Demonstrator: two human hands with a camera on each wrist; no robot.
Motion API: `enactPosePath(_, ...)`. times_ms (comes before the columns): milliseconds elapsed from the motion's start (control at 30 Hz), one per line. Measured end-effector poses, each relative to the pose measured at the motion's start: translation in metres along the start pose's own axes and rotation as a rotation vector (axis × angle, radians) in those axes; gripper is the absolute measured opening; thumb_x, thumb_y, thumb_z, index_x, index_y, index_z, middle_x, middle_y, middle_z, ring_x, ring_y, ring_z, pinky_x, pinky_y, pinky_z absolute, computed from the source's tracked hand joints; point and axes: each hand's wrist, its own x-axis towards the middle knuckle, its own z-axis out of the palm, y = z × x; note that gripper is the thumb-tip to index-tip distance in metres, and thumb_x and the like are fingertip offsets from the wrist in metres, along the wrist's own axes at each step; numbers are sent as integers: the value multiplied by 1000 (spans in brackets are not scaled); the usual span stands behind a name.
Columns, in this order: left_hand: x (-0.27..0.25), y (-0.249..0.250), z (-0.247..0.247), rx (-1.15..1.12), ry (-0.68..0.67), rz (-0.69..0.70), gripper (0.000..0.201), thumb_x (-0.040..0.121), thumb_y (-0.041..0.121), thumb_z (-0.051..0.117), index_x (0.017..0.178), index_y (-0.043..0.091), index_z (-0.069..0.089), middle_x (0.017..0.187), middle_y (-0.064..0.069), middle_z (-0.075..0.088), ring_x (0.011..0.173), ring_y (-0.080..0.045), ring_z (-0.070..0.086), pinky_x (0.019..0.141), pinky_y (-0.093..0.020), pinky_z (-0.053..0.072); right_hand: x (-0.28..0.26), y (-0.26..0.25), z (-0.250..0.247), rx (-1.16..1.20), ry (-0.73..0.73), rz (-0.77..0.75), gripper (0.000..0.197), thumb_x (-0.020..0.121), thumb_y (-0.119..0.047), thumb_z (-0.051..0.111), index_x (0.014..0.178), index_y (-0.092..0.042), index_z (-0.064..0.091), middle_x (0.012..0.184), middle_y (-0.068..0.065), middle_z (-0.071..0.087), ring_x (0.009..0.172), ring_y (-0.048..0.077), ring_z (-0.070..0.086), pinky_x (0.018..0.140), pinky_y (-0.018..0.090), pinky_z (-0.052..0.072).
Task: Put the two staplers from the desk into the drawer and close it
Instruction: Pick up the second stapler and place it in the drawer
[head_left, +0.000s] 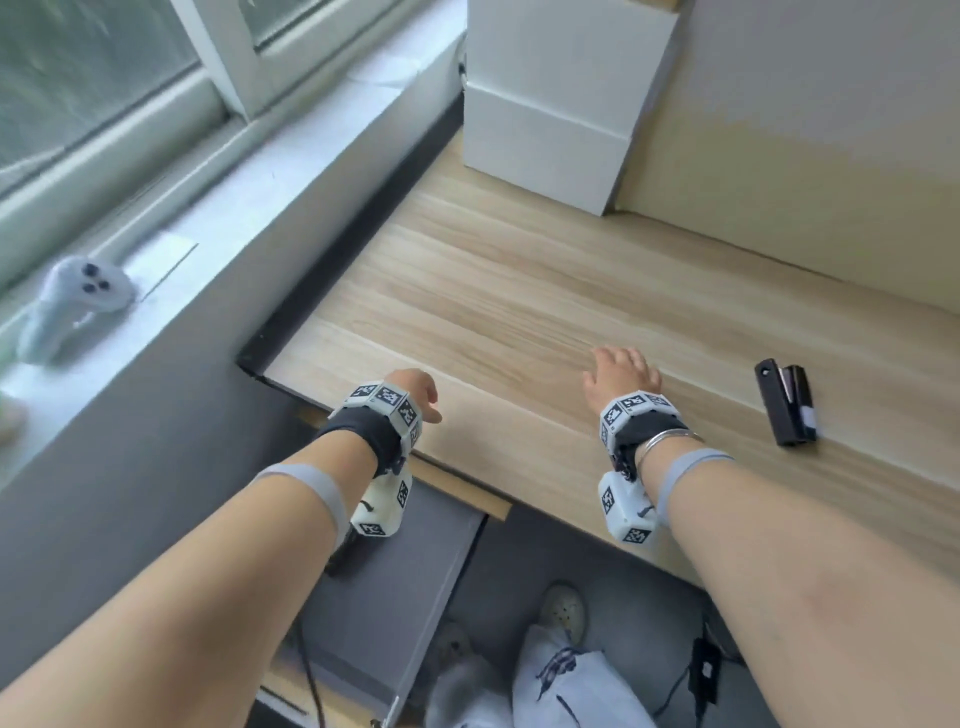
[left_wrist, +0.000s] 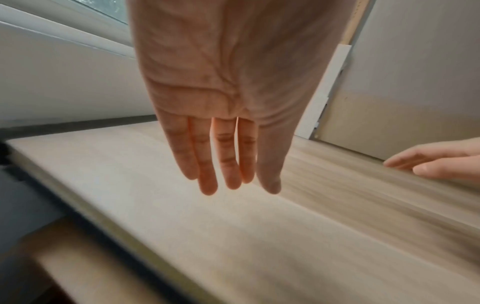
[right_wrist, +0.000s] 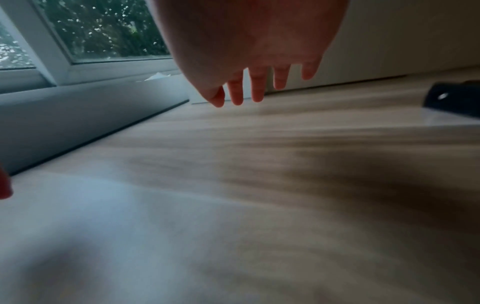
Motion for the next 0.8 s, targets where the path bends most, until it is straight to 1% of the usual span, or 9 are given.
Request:
enactPosePath(100, 10, 39, -12, 9, 28, 25, 42, 86, 26, 64, 124, 9, 59, 130, -8, 62, 120, -25, 57, 101, -33, 45, 7, 42, -23, -40, -1, 70, 42, 94, -21, 41, 134, -23, 48, 145, 1, 44, 140, 23, 29, 113, 39, 24)
enactPosePath(200, 24, 84, -14, 14, 42, 75, 42, 86, 25, 63, 124, 8, 58, 130, -10, 61, 121, -27, 56, 104, -34, 44, 10, 97, -37, -42, -20, 165, 40, 91, -17, 43, 128, -26, 55, 142, -2, 45, 139, 21, 27, 112, 37, 21)
enactPosePath(267, 31, 112, -12, 23, 43, 98, 41, 88, 24, 60, 125, 7, 58, 131, -11, 61, 122, -27, 55, 104, -33, 43, 11, 129, -40, -39, -11, 218, 39, 90, -17, 45, 127, -25, 55, 142, -1, 45, 139, 21, 27, 113, 37, 21)
enactPosePath(433, 53, 175, -1, 26, 51, 158, 38, 91, 21, 55, 126, 5, 58, 131, -12, 61, 122, -27, 55, 101, -33, 43, 22, 190, -43, 18, -16, 406, 51, 89, -12, 47, 139, -20, 40, 148, 5, 37, 139, 27, 29, 110, 44, 28)
enactPosePath(567, 67, 206, 4, 16, 75, 143, 36, 91, 21, 52, 123, 8, 59, 129, -11, 61, 121, -28, 55, 99, -32, 43, 41, 222, -41, 184, -63, 575, 62, 87, -17, 56, 143, -20, 30, 139, 16, 44, 128, 36, 42, 104, 43, 35)
enactPosePath(667, 74, 212, 2, 21, 100, 110, 34, 92, 19, 50, 123, 9, 60, 129, -12, 61, 121, -29, 55, 99, -32, 43, 53, 224, -41, 295, -93, 601, 78, 90, -20, 57, 152, -19, 9, 142, 18, 41, 131, 35, 42, 106, 41, 35)
enactPosePath(733, 73, 212, 2, 15, 90, 110, 34, 92, 17, 49, 123, 9, 60, 128, -13, 62, 121, -30, 55, 98, -32, 44, 57, 223, -37, 332, -87, 593, 81, 91, -18, 58, 153, -15, 6, 143, 19, 38, 131, 33, 43, 105, 38, 35)
enactPosePath(767, 85, 231, 12, 16, 65, 88, 34, 92, 17, 49, 123, 10, 60, 129, -12, 62, 121, -29, 55, 99, -32, 44, 67, 242, -32, 327, -110, 616, 80, 91, -16, 58, 153, -13, 6, 144, 19, 36, 130, 33, 43, 105, 38, 36)
enactPosePath(800, 83, 230, 12, 18, 66, 85, 34, 92, 17, 49, 124, 10, 59, 129, -12, 62, 121, -29, 55, 99, -32, 44, 66, 242, -31, 318, -103, 626, 78, 91, -15, 58, 152, -12, 10, 144, 19, 36, 130, 33, 44, 104, 38, 36)
